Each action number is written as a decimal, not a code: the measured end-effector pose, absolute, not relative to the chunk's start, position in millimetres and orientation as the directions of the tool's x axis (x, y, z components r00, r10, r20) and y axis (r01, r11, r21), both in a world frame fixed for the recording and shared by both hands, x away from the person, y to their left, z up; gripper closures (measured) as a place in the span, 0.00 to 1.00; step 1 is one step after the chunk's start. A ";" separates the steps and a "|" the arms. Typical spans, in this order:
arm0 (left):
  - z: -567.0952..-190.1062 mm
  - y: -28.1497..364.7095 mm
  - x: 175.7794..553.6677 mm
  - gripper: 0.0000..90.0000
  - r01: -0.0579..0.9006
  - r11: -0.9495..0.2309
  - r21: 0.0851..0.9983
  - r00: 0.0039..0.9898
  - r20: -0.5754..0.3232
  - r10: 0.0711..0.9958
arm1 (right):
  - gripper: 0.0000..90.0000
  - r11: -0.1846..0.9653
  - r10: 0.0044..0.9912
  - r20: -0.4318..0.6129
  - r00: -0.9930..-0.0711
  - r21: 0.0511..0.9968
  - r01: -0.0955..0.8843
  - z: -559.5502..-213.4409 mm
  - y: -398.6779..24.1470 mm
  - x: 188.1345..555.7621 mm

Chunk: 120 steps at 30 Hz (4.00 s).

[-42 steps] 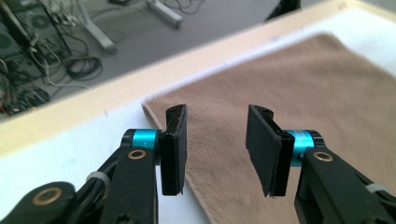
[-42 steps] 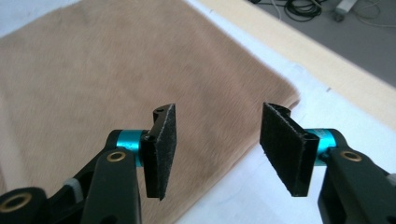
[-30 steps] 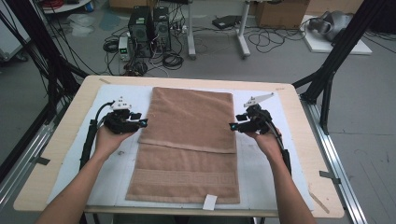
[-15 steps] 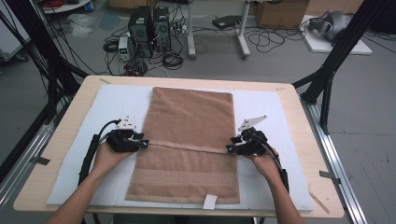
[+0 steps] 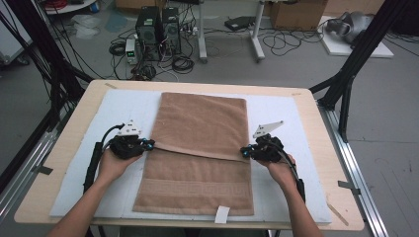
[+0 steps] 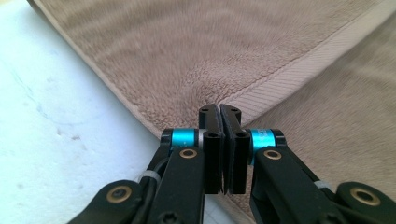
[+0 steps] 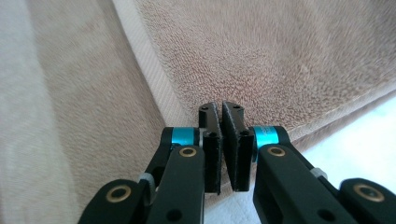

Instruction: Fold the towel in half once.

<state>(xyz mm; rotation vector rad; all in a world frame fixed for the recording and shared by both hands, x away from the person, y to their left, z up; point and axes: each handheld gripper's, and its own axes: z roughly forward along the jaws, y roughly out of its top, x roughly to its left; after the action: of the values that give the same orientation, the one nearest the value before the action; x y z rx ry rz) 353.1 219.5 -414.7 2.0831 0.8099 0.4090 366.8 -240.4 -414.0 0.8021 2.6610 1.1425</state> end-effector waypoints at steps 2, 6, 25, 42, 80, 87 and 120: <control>-409.0 222.3 348.8 0.97 0.392 -0.420 0.818 0.737 -0.006 0.676 | 0.96 0.556 0.519 0.083 -0.851 0.722 0.410 -407.8 -241.9 364.8; -396.4 225.4 335.5 0.97 0.363 -0.413 0.835 0.747 0.004 0.664 | 0.96 0.554 0.496 0.082 -0.865 0.737 0.387 -394.5 -243.8 357.9; -413.8 229.8 206.7 0.95 0.296 -0.456 0.839 0.819 0.023 0.574 | 0.95 0.627 0.302 0.122 -0.945 0.722 0.293 -395.8 -254.1 264.5; -448.5 216.9 230.4 0.98 0.349 -0.476 0.807 0.803 0.004 0.596 | 0.95 0.657 0.334 0.104 -0.937 0.687 0.310 -437.0 -240.3 264.5; -430.3 217.6 228.3 0.95 0.328 -0.442 0.835 0.815 -0.013 0.580 | 0.95 0.604 0.330 0.112 -0.937 0.738 0.301 -424.4 -246.3 259.6; -416.5 224.7 211.8 0.95 0.307 -0.428 0.850 0.826 -0.014 0.564 | 0.96 0.588 0.299 0.107 -0.948 0.762 0.271 -409.6 -248.6 250.4; -408.8 211.3 279.8 0.47 0.371 -0.348 0.861 0.770 -0.076 0.633 | 0.39 0.495 0.465 0.146 -0.873 0.774 0.394 -403.7 -242.1 326.4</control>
<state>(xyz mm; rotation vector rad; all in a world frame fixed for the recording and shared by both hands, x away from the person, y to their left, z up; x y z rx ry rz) 279.8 211.3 -408.8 1.9750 0.7568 0.3333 326.4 -242.1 -403.7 0.7612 2.6445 1.3361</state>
